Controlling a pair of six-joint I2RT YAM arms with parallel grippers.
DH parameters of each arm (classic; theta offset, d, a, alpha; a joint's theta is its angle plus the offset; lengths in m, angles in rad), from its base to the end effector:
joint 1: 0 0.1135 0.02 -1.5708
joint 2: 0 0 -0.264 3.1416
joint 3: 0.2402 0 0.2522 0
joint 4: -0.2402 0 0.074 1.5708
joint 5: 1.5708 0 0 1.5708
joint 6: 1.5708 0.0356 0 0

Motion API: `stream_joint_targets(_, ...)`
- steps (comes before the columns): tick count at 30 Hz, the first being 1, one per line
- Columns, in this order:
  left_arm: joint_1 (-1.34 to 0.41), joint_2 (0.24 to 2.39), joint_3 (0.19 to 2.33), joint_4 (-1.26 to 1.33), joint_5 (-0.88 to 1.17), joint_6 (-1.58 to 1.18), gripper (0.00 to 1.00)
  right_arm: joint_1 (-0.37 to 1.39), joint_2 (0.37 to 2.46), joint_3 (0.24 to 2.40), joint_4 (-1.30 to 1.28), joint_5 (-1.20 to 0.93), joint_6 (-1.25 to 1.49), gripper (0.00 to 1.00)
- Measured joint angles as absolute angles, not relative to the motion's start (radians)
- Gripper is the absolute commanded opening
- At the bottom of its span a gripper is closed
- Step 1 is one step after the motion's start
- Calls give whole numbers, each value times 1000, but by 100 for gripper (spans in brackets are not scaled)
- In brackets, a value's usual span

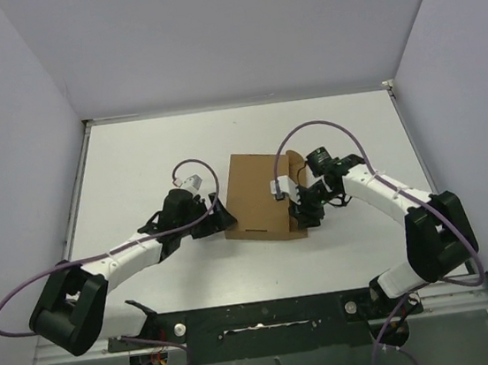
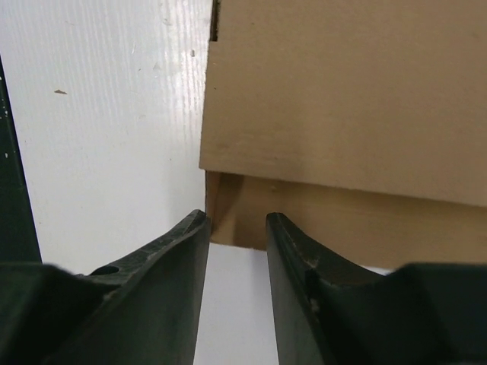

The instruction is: Fold the paper box

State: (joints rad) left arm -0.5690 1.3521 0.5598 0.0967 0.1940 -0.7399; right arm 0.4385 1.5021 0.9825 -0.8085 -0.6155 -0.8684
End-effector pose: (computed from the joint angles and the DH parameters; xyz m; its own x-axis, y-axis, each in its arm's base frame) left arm 0.2162 -0.1464 0.1691 -0.8392 -0.2486 -0.4837 0.1186 0.7844 -0.6088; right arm 0.2349 0.1328 0.2073 -0.2073 -0.7855 -0.5830 -0.9759 0.1250 0.1786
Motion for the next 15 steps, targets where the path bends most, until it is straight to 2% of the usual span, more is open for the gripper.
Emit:
stream_joint_targets(3,-553,1290,566,55,191,-736,76,379,1461,981,-810,-657,-883,37)
stream_joint_targets(6,-546,1215,569,27,188,-736,69,324,1441,981,-809,-704,-883,35)
stream_joint_targets(8,-547,1169,569,15,189,-739,62,288,1435,981,-806,-731,-873,29)
stream_joint_targets(15,-585,1046,509,-1,192,-785,54,157,1404,986,-699,-757,-777,9)
